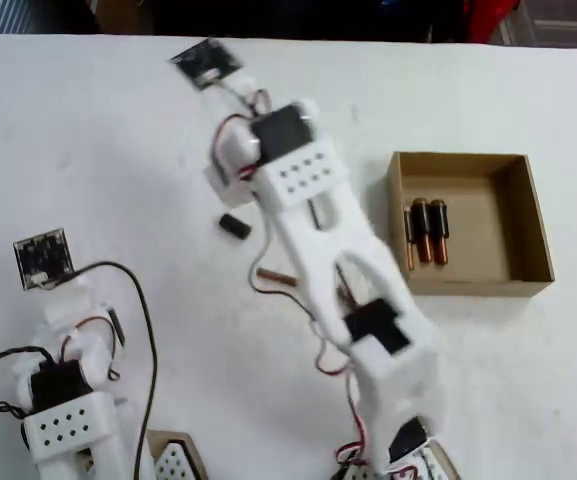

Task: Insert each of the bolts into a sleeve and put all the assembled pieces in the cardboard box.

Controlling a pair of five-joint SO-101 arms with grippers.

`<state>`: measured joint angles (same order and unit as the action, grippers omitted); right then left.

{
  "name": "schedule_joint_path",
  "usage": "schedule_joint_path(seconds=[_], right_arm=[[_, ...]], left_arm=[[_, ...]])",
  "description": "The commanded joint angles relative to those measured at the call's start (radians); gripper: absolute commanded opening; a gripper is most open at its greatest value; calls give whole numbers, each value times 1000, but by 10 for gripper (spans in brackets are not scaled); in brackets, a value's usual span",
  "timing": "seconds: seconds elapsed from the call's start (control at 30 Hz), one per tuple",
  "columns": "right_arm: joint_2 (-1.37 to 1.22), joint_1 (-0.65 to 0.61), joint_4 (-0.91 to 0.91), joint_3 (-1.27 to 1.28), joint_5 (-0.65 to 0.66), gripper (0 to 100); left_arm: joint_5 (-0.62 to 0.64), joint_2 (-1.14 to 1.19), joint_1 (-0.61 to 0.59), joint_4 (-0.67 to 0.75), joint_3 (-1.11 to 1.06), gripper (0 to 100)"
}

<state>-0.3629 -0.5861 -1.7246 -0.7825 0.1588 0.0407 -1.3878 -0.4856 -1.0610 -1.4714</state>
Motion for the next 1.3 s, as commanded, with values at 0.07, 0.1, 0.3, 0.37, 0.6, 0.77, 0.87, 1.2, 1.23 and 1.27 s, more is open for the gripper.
schedule_joint_path(seconds=[0.07,0.1,0.3,0.37,0.6,0.77,0.87,1.2,1.23,1.27], right_arm=[[275,96,-44,149,-3,20],[308,104,-44,186,-3,20],[499,108,-18,388,-3,21],[565,110,-8,443,-3,21],[780,111,-8,631,44,21],[937,137,71,787,52,21],[1021,194,160,907,54,21],[1244,300,467,1349,55,21],[1262,306,496,1390,55,21],[1282,308,527,1428,55,21]], left_arm=[[-8,-10,-2,26,18,22],[-8,-10,-2,28,18,22],[-9,-10,62,87,-15,22],[-9,-10,96,164,-58,21],[-308,-10,148,453,-224,20],[-410,-10,148,466,-229,22],[-416,-10,148,466,-229,22],[-508,-10,156,348,-144,21],[-540,-10,156,324,-137,21],[-569,-10,156,302,-132,22]])
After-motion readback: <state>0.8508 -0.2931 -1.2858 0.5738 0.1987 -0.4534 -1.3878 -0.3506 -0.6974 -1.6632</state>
